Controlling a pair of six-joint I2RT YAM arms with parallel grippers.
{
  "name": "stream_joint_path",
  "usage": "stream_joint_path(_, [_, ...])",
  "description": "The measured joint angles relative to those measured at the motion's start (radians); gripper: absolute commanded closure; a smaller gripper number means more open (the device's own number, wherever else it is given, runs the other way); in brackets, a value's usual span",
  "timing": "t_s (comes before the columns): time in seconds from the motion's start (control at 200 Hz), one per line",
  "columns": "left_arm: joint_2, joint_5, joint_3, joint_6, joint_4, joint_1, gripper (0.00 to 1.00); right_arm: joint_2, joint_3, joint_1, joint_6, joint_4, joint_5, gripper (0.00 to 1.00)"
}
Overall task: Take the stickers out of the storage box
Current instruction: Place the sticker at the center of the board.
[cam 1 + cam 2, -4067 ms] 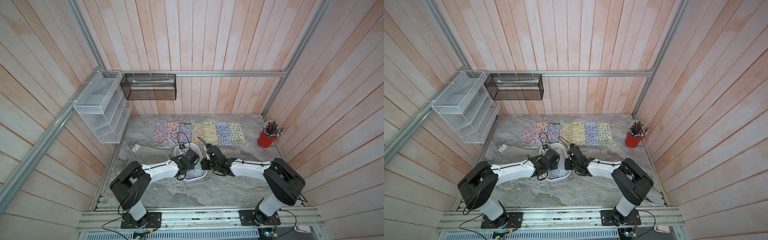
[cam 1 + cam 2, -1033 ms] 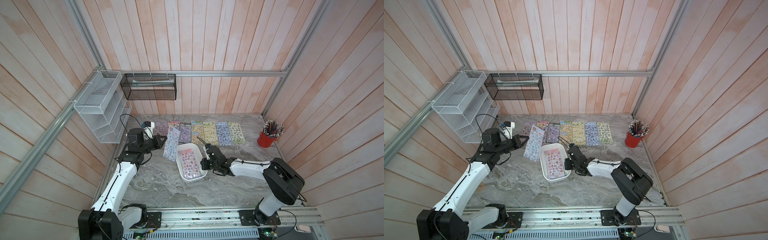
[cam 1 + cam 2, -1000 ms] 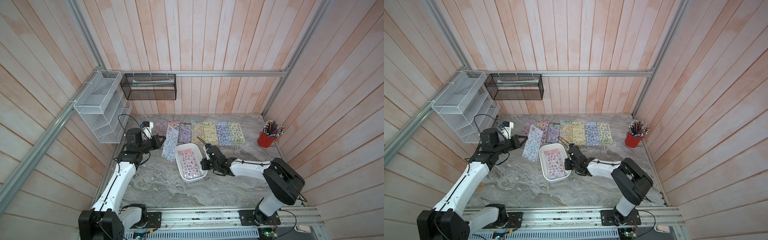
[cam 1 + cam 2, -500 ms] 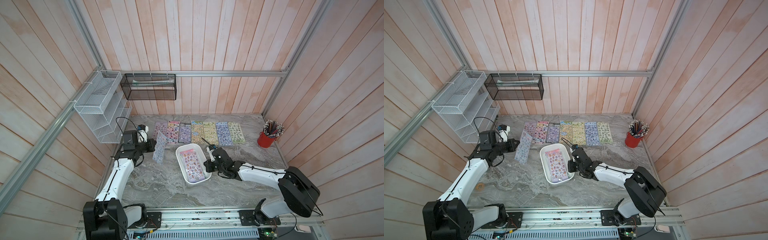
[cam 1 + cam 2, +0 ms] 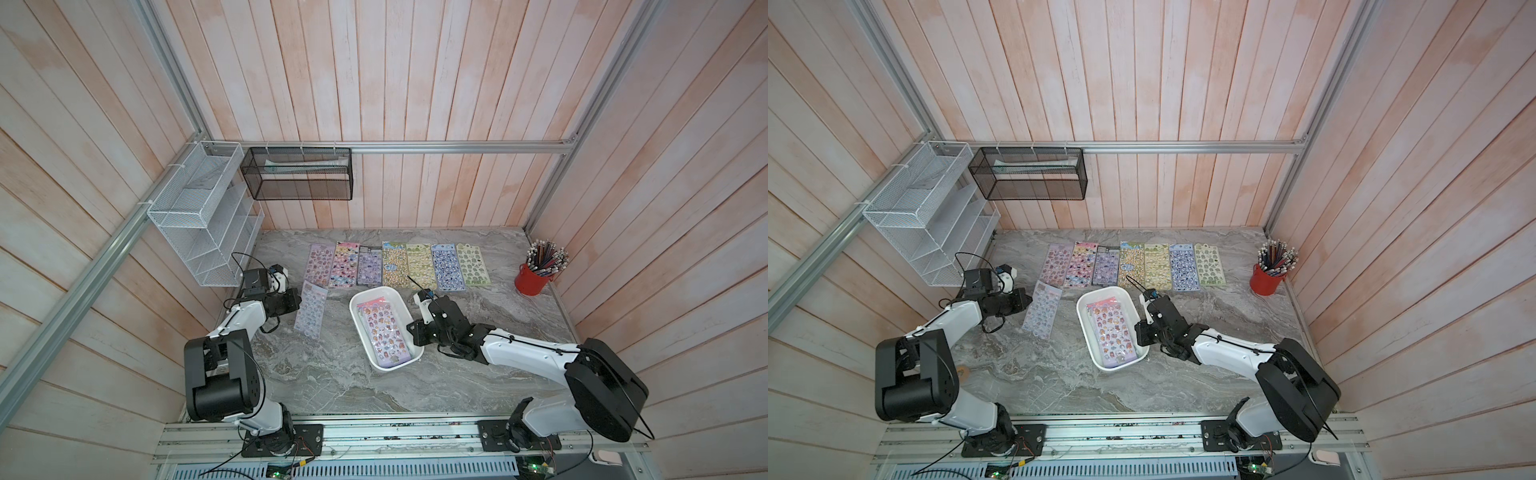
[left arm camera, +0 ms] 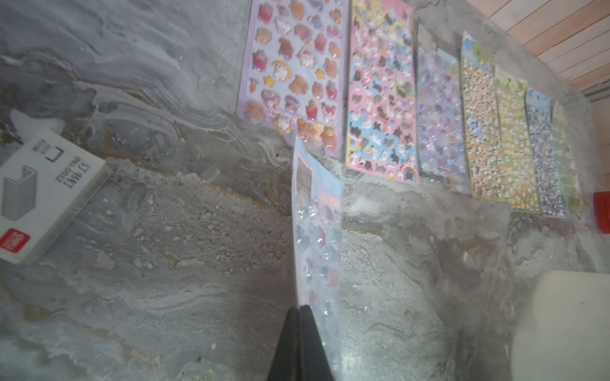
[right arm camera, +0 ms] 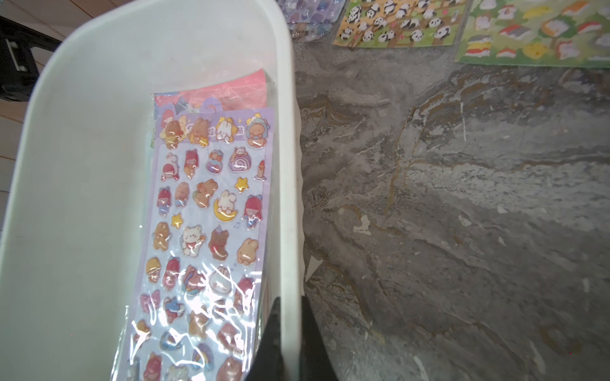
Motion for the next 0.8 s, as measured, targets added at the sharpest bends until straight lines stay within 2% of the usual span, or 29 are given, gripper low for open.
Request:
stream_joint_path(0.295, [0.088,-0.024,0.002,0.032,-0.008,0.010,1.00,-0.020,-0.019,-0.031,0.000,0.012,-0.016,1.00])
stream_joint_path(0.53, [0.110,-0.067,0.016,0.035,-0.008,0.022,0.81,-0.021,-0.019,-0.036,0.000,0.021,-0.024,1.00])
stream_joint_path(0.795, [0.082,-0.098,0.026,0.013,-0.020,0.024,0.77,-0.021,-0.019,-0.037,0.000,0.019,-0.027,1.00])
